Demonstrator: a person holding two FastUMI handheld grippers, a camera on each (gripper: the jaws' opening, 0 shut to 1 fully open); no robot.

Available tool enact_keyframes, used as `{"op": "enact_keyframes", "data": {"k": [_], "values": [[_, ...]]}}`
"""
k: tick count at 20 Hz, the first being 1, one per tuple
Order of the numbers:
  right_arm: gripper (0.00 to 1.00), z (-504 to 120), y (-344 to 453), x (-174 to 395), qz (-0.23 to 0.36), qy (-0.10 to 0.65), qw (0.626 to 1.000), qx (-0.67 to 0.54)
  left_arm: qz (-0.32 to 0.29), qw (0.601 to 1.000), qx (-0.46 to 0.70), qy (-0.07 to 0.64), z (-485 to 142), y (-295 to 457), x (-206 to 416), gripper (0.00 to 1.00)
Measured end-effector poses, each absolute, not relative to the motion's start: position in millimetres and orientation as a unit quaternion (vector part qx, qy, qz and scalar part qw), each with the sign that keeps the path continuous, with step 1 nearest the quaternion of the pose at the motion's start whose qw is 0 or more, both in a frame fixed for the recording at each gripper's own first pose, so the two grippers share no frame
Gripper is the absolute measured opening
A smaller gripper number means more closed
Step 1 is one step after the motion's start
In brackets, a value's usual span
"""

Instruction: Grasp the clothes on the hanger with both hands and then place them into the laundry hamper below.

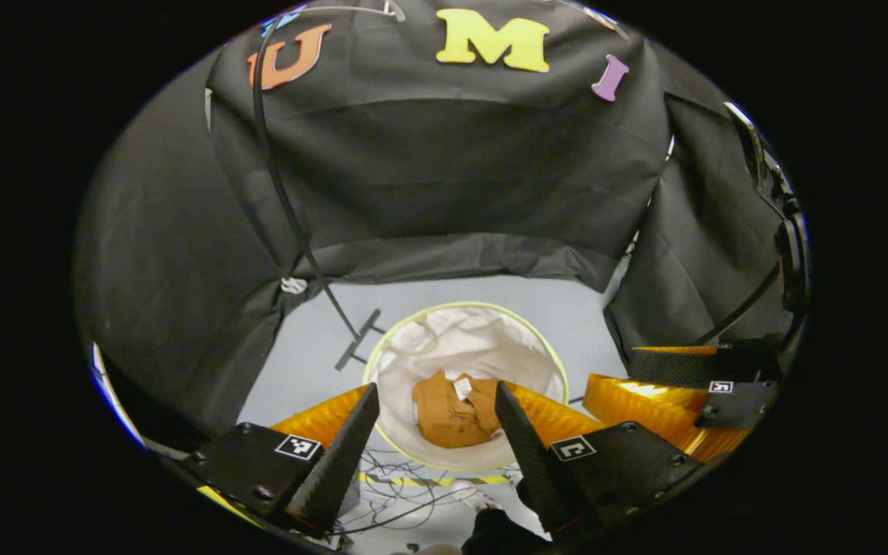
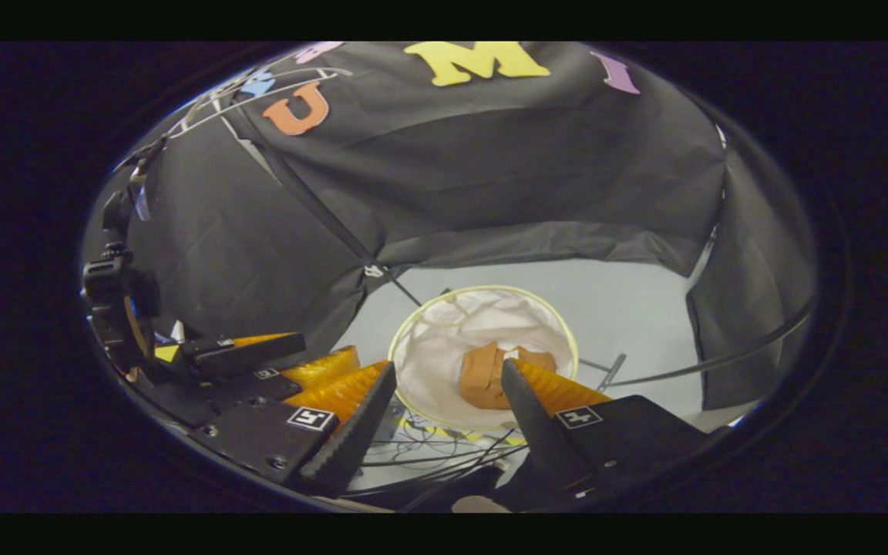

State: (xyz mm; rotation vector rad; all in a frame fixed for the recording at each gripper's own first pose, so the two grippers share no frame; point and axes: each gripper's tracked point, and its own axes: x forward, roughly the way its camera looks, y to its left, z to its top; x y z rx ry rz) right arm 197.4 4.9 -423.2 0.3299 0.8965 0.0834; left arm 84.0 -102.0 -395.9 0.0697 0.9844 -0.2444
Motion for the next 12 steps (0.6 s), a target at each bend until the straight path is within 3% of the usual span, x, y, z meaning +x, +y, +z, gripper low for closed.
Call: {"op": "enact_keyframes", "data": {"k": [5, 12], "values": [[0.91, -348, -8, 220, 0.055, 0.359, 0.928, 0.079, -0.097, 0.924, 0.024, 0.369, -306, -84, 126, 0.91], [0.90, -192, 9, 232, 0.080, 0.226, 0.970, 0.036, -0.048, 0.970, 0.030, 0.235, -174, -23, 150, 0.91]]}}
